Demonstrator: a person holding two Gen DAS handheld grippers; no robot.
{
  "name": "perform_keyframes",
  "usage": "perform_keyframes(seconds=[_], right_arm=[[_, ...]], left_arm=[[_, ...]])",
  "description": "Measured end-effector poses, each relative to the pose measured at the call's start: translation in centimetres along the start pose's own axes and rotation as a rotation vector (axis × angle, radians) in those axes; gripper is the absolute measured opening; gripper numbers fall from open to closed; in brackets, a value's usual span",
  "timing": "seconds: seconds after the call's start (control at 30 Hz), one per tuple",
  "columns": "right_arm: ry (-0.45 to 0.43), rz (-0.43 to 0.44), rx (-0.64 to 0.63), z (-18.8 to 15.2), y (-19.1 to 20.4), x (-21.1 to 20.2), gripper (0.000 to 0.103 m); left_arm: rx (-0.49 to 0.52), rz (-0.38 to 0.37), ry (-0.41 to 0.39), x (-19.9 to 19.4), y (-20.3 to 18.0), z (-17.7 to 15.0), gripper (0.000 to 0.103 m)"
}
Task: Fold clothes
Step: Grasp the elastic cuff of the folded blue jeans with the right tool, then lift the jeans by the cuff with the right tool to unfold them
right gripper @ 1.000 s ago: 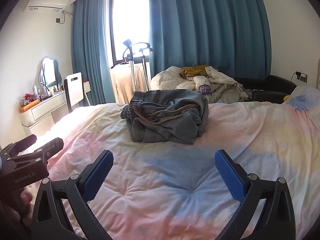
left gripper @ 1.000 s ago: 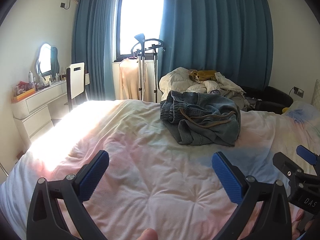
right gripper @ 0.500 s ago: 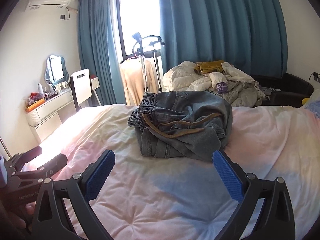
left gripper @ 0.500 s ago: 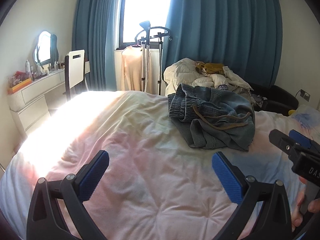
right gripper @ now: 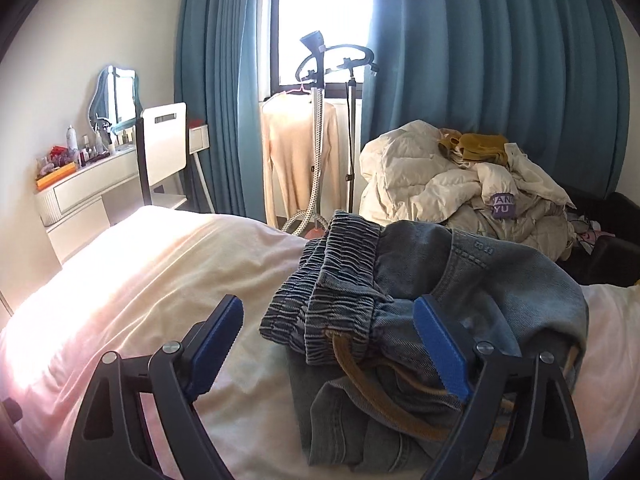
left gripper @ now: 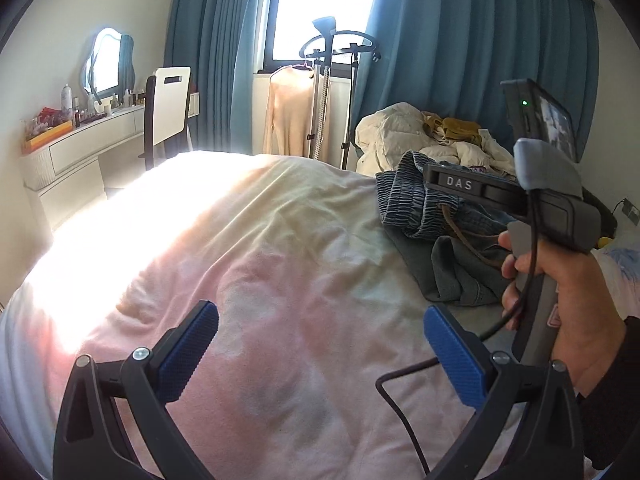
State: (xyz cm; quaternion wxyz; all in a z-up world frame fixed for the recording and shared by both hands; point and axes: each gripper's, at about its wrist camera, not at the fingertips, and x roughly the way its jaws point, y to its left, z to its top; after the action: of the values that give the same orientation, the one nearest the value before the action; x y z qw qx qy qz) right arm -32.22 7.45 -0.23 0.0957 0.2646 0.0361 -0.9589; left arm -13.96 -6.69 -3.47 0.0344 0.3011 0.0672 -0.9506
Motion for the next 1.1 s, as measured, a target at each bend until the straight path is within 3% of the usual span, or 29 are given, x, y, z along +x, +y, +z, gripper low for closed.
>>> perform_keyframes(seconds=[0.27, 0.3, 0.37, 0.4, 0.5, 0.63, 0.97, 1.1], right_arm=[[0.097, -0.132, -0.010, 0.7, 0.1, 7.3, 0.057], [0.121, -0.142, 0.001, 0.6, -0.3, 7.8, 0.047], [0.126, -0.133, 0.025, 0.5, -0.9, 7.4, 0.045], [0.116, -0.132, 0.022, 0.6, -0.9, 6.6, 0.041], [0.092, -0.162, -0.024, 0.7, -0.4, 3.5, 0.016], [0.064, -0.192, 0.004, 0.6, -1.7, -1.3, 0.008], [-0.063, -0.204, 0.135, -0.2, -6.2, -16.1, 0.006], [-0.110, -0.215, 0.175, -1.3, -8.0, -22.4, 0.006]], left_arm=[[-0.030, 0.005, 0.010, 1.9, 0.9, 0.3, 0.103], [-0.038, -0.002, 0.013, 2.0, 1.0, 0.3, 0.103], [-0.051, -0.023, 0.020, 2.1, 1.1, 0.3, 0.103], [-0.054, -0.036, 0.025, 2.0, 1.2, 0.3, 0.103], [-0.034, -0.050, 0.018, 1.3, 0.9, 0.2, 0.103], [-0.027, -0.062, -0.028, -0.3, 0.8, 0.5, 0.103], [-0.096, -0.174, -0.113, -4.5, 1.4, 1.0, 0.103], [-0.107, -0.244, -0.093, -5.0, 0.9, 0.5, 0.103]])
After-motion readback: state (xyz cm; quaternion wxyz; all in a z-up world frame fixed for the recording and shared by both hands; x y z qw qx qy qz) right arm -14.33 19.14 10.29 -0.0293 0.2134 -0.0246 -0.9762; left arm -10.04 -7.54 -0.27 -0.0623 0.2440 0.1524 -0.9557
